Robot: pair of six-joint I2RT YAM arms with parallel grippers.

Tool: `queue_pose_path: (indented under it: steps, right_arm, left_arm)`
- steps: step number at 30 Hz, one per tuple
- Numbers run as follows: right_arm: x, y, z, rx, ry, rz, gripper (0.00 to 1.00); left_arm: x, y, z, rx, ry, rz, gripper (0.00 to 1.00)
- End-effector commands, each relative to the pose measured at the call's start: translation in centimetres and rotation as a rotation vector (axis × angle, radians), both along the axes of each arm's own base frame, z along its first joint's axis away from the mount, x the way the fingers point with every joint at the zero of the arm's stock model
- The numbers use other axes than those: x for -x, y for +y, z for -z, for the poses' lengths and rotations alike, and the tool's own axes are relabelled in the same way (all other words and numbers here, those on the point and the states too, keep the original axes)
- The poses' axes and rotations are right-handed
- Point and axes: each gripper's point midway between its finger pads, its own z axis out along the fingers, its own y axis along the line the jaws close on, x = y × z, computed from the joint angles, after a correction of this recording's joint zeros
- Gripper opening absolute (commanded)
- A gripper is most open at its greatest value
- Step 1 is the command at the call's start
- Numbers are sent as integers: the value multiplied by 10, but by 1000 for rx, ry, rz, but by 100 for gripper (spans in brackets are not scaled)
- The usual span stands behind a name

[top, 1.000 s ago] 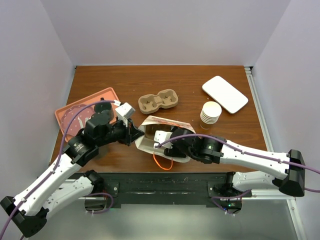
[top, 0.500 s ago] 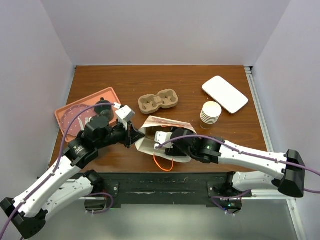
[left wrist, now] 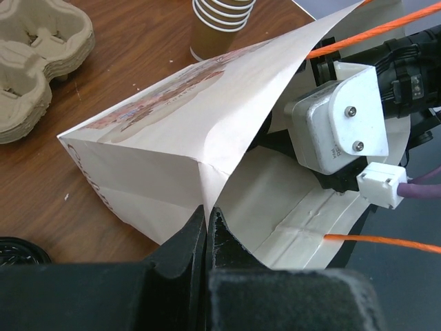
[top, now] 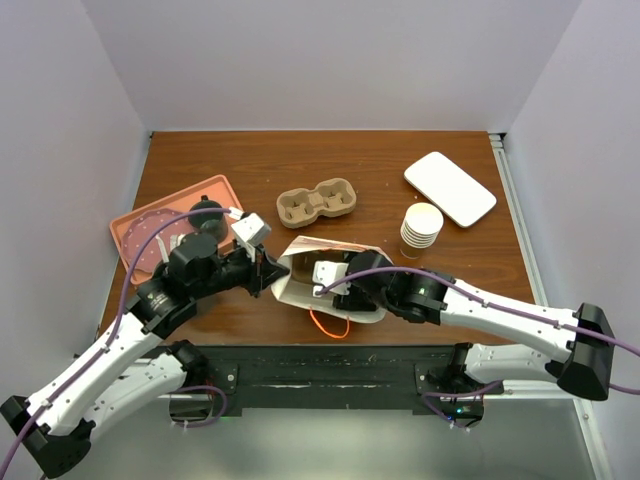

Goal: Pack the takeout coffee

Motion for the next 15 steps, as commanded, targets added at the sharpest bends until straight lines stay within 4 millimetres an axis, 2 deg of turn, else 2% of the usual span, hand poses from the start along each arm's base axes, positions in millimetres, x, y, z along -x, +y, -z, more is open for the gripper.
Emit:
queue_pose_path:
  steps: [1,9,11,12,13,14,15]
  right_arm:
    - [4,-3,-12,4,8,-33,29]
    - [9,-5,0,28,33,-59,29]
    - [4,-2,-4,12,12,-44,28]
    - [2,0,-4,7,3,-42,28]
    - [1,3,-7,2,-4,-46,28]
    - [0,5,-8,1,-8,-47,27]
    - [-1,6,-7,9,-5,-48,27]
  left_arm:
    - [-12,-1,-30,19,-128,-13,0]
    - [-23,-4,-40,6,-189,-22,0]
    - [-23,-7,-42,12,-185,-15,0]
    - [-22,-8,-44,15,-183,-10,2]
    - [-22,-9,-46,17,-176,-8,10]
    - [-21,-8,-42,3,-154,-11,26]
    - [-21,-7,-42,-4,-149,-15,31]
